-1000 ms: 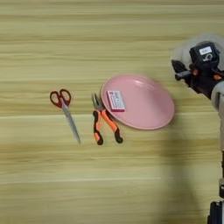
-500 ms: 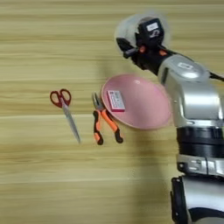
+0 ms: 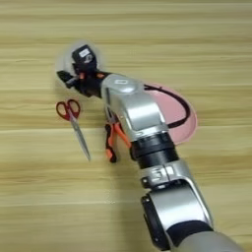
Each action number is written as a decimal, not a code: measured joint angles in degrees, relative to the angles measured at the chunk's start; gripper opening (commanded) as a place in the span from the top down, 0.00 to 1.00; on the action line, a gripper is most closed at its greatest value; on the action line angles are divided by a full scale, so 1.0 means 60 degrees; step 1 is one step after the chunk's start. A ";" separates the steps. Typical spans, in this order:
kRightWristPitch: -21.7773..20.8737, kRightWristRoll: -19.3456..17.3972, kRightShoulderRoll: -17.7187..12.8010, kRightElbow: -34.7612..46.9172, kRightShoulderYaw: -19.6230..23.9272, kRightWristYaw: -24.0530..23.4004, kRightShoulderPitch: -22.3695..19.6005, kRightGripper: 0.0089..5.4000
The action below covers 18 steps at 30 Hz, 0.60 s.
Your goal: Move the objects on the table
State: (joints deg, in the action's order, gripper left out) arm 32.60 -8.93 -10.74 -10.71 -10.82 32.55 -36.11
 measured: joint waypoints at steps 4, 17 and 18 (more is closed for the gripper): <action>0.0089 0.0160 0.0583 -0.0134 -0.0660 0.0155 -0.0224 0.76; 0.1186 0.0218 0.1758 0.0447 -0.2329 0.1308 -0.0538 0.76; 0.1230 0.0228 0.1735 0.0450 -0.2365 0.1328 -0.0438 0.76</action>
State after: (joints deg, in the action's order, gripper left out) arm 39.98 -7.56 -0.33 -8.00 -25.01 40.52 -38.74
